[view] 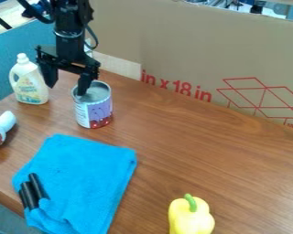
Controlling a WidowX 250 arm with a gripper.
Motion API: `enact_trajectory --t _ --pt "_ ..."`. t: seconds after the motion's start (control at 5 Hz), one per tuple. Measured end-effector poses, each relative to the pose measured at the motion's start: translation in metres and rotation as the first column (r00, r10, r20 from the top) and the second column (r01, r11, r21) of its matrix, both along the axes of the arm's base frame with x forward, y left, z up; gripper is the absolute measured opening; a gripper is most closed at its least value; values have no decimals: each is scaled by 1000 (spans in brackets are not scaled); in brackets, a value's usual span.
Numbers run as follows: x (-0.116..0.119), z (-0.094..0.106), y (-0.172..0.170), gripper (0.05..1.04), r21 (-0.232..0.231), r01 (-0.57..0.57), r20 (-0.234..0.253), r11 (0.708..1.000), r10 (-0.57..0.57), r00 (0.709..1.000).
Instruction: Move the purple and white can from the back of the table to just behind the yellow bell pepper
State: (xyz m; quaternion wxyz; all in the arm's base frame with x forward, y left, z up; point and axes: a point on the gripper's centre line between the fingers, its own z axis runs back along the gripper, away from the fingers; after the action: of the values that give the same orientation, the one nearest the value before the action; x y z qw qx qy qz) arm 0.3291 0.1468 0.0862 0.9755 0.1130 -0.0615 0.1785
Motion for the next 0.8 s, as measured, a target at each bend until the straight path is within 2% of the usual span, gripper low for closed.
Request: enact_trajectory --t 0.4,0.6,0.8 --pt "2 -7 -20 1002 -8 29 2 1000 -29 1000" --pt "-11 -8 -52 1002 -62 46 -7 997 -47 999" --pt "-23 -12 -101 1001 -124 124 -33 985 -129 991"
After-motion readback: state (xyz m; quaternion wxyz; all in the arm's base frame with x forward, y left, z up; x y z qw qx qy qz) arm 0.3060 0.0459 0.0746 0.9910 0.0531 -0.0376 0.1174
